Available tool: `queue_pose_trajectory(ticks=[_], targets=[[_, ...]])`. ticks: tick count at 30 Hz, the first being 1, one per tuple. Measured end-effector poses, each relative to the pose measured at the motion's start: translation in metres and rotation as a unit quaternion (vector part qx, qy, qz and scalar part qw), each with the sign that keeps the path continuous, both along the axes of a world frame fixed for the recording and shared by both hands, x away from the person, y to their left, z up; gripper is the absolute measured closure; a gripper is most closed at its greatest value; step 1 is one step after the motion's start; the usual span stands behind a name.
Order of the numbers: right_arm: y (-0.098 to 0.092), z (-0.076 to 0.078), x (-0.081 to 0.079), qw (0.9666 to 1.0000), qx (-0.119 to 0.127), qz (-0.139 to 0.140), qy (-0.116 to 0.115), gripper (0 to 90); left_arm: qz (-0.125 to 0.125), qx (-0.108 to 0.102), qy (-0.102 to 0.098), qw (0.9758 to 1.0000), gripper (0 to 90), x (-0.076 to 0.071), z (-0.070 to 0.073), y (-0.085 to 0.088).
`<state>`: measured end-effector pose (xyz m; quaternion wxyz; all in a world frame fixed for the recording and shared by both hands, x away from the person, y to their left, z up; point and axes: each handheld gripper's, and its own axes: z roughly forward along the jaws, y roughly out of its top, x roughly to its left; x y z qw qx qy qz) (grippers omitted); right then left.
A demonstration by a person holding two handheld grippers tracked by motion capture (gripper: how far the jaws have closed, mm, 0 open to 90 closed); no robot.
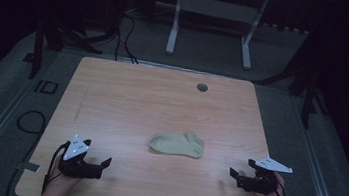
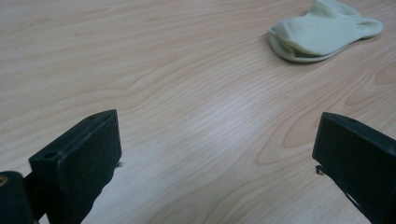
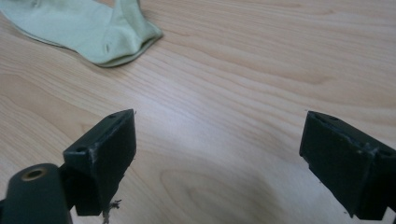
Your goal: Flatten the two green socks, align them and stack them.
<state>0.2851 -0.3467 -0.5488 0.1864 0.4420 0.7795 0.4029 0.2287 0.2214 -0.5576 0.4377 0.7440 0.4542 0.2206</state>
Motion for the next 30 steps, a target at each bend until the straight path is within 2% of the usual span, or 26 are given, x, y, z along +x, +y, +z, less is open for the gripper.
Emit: queue_pose_trajectory(ticks=[4,8,14,15,16,17,20,21,22,24,26,27,30], targets=[[-0.006,-0.004,-0.007,0.9999,-0.004,-0.012,0.001,10.9,0.014,-0.006,-0.001,0.9999,1.4,-0.006,-0.002,0.01],[-0.013,-0.006,-0.015,0.9994,-0.004,-0.034,-0.009,10.8,0.029,0.004,-0.002,0.9996,1.4,-0.01,-0.003,0.017],[-0.023,-0.006,-0.021,0.998,0.005,-0.06,-0.017,10.9,0.05,-0.015,-0.014,0.9986,1.4,-0.016,-0.003,0.026],[-0.028,-0.007,-0.022,0.9967,0.011,-0.078,-0.018,10.9,0.074,-0.02,-0.021,0.9968,1.4,-0.019,-0.003,0.031],[-0.028,-0.007,-0.022,0.9967,0.011,-0.078,-0.018,10.9,0.074,-0.02,-0.021,0.9968,1.4,-0.019,-0.003,0.031],[-0.03,-0.008,-0.023,0.9959,0.014,-0.088,-0.017,10.9,0.094,-0.024,-0.02,0.995,1.4,-0.021,-0.003,0.035],[-0.031,-0.008,-0.024,0.9951,0.003,-0.097,-0.019,10.9,0.115,-0.031,-0.022,0.9926,1.4,-0.024,-0.004,0.042],[-0.031,-0.008,-0.024,0.9951,0.003,-0.097,-0.019,10.9,0.115,-0.031,-0.022,0.9926,1.5,-0.024,-0.004,0.042],[-0.032,-0.009,-0.025,0.9941,0.001,-0.107,-0.021,10.9,0.124,-0.037,-0.03,0.9911,1.5,-0.027,-0.005,0.046],[-0.033,-0.01,-0.026,0.9931,0.001,-0.115,-0.024,10.9,0.13,-0.037,-0.032,0.9903,1.5,-0.029,-0.006,0.05],[-0.034,-0.011,-0.027,0.9926,0.008,-0.118,-0.025,10.9,0.13,-0.037,-0.032,0.9903,1.4,-0.029,-0.006,0.05],[-0.035,-0.011,-0.028,0.992,0.01,-0.122,-0.031,10.9,0.143,-0.047,-0.036,0.988,1.5,-0.033,-0.009,0.055],[-0.036,-0.011,-0.03,0.9911,0.01,-0.128,-0.036,10.9,0.15,-0.044,-0.04,0.9869,1.5,-0.036,-0.011,0.055]])
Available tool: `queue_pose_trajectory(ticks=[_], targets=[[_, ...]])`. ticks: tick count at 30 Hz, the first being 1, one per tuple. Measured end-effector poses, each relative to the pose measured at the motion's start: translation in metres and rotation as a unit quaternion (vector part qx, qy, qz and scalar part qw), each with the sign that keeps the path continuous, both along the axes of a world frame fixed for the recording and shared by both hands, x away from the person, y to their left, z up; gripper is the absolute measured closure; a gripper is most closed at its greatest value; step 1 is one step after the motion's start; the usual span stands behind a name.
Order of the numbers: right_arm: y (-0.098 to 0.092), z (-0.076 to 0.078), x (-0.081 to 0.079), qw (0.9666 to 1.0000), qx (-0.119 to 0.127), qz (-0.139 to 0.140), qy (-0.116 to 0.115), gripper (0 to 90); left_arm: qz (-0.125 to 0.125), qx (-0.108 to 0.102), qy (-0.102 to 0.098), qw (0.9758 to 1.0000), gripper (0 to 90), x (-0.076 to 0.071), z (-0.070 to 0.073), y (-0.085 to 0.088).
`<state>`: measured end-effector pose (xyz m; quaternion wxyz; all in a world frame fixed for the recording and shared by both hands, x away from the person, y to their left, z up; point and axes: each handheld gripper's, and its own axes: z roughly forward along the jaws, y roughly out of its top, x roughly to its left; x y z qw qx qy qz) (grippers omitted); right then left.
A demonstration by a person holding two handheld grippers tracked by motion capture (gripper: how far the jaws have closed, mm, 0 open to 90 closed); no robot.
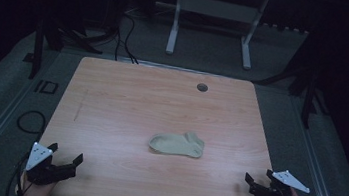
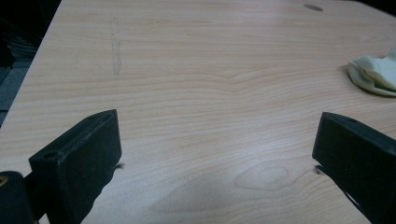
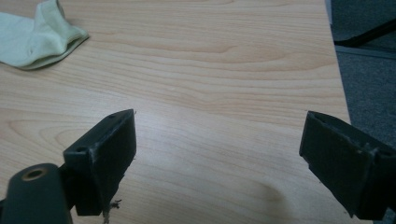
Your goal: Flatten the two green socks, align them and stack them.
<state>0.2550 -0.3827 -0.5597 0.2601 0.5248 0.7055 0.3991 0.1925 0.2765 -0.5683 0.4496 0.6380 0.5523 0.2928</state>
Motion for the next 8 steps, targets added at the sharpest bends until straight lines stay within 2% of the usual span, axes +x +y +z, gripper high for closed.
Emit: queue_pose_trajectory(ticks=[3,8], targets=[[-0.0007,-0.0009,-0.0002,1.0,-0.002,-0.002,-0.001,10.9,0.006,0.001,-0.008,1.0,1.5,-0.0019,0.0005,-0.0004],[-0.0001,-0.0015,0.0007,1.0,-0.009,-0.001,-0.003,10.9,0.011,0.001,-0.005,0.9999,1.5,-0.0027,-0.0004,0.0009]])
